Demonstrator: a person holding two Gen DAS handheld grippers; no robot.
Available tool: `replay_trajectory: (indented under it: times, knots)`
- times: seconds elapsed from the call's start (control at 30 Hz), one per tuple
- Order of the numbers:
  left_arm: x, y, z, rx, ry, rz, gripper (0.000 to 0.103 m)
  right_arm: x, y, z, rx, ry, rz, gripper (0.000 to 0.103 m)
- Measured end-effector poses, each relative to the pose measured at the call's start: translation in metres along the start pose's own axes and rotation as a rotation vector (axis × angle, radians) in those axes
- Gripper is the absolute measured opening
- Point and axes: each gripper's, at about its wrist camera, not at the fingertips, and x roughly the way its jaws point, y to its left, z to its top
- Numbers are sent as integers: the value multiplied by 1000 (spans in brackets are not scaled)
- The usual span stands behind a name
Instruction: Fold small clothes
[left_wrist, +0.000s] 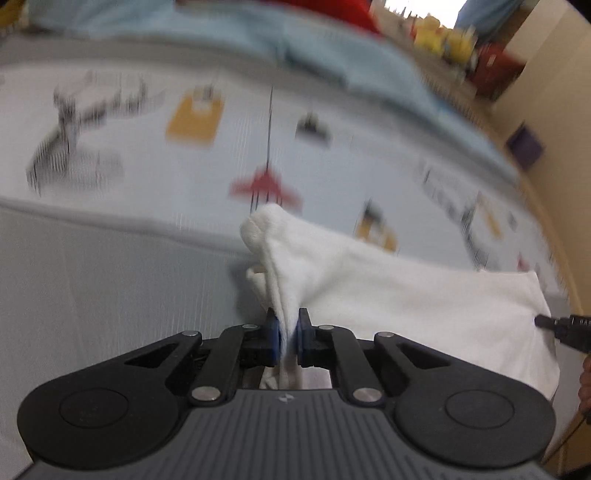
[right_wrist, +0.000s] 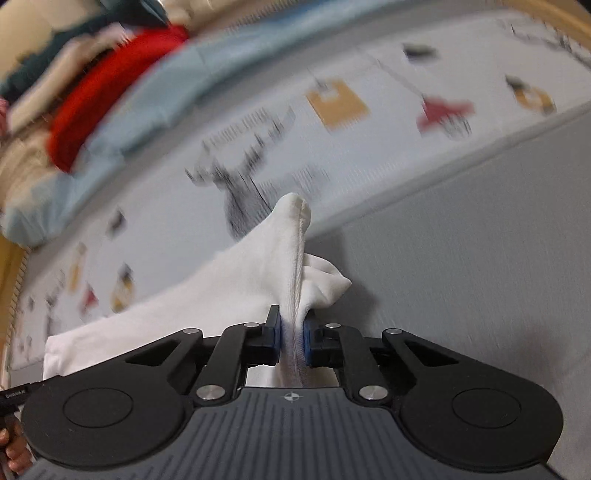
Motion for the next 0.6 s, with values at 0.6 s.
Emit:
replay_trajectory:
  times: [0.6]
  knots:
    - [13, -26, -58, 368, 231, 76, 8, 5, 6, -51, -302, 256, -250, 36]
